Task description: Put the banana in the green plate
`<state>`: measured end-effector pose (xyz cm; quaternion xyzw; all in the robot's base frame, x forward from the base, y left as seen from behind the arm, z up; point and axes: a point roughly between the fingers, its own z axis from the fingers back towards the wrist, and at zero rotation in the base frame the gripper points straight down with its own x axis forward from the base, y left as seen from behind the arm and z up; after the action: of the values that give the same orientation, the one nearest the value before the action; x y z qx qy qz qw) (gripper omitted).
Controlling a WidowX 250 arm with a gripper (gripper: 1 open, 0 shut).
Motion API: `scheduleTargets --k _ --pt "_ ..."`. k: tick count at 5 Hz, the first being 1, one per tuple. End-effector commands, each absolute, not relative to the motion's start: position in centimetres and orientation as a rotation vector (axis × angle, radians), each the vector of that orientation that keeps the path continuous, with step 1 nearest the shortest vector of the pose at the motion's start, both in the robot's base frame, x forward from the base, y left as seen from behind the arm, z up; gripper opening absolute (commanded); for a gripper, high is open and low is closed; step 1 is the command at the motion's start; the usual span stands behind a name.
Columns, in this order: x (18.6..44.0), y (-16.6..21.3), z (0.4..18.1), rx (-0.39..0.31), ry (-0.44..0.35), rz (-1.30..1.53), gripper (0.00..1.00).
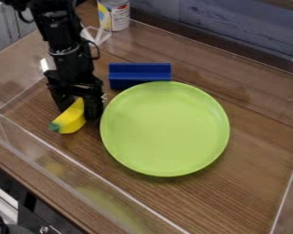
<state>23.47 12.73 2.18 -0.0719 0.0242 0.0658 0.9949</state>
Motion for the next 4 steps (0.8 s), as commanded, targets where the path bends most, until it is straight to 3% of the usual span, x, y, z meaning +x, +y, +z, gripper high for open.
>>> scheduleTargets --k 1,3,4 --pt "24.07 13.43 2.86 -0.132 0.017 0.145 1.00" --pt "24.08 13.65 2.44 -0.142 0.029 0.160 1.00" --pt "24.14 13.67 2.26 -0.142 0.035 0.162 0.00"
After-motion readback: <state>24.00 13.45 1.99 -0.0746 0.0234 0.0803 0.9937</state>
